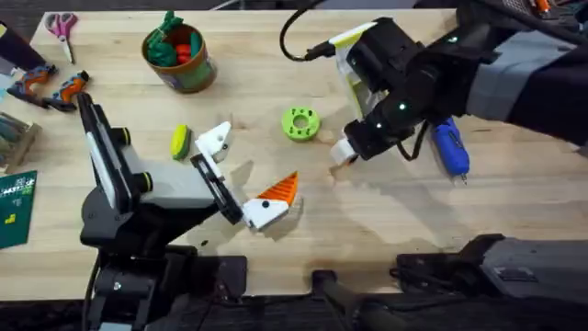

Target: Pick up the gripper from the table and insert it into the empty holder that is missing its gripper. Then pick up a screw, insert it into the mounting hole, and use the screwdriver to tighten it. Finally, clean up the table by picking up the vegetable and placing it into the bucket.

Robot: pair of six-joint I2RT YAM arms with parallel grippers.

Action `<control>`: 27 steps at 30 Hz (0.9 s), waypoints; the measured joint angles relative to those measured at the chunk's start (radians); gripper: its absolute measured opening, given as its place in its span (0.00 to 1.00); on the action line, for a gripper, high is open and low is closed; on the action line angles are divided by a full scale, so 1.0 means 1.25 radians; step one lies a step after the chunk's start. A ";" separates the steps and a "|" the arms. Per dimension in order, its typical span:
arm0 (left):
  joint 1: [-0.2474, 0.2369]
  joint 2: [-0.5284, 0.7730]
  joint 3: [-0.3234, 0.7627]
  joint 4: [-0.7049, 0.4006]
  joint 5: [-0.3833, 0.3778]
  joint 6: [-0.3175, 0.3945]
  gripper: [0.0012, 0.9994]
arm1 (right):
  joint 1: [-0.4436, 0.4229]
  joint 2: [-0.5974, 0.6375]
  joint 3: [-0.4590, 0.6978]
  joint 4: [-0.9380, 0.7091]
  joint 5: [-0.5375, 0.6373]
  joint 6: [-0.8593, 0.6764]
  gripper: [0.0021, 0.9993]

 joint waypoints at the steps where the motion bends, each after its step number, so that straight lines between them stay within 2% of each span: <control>1: 0.000 0.000 0.000 0.000 0.000 0.000 0.99 | 0.000 0.000 0.000 0.001 0.000 0.000 0.40; 4: 0.000 0.000 0.000 0.000 0.000 0.000 0.99 | 0.000 0.000 0.000 0.007 0.001 0.004 0.04; 5: 0.000 0.000 0.000 0.000 0.000 0.000 0.99 | 0.000 0.000 0.000 0.010 0.001 0.003 0.02; 11: 0.000 0.000 0.000 0.000 0.000 0.000 0.99 | 0.000 -0.001 0.000 0.009 -0.003 0.002 0.01; 15: 0.000 0.000 0.000 0.000 0.000 0.000 0.99 | -0.015 -0.003 0.009 0.001 -0.057 0.002 0.01; 21: 0.000 0.000 0.000 0.000 0.000 0.000 0.99 | -0.099 -0.026 0.082 0.006 -0.253 -0.001 0.01; 27: 0.000 0.000 0.000 0.000 0.003 0.000 0.99 | -0.222 -0.039 0.114 0.033 -0.545 -0.011 0.01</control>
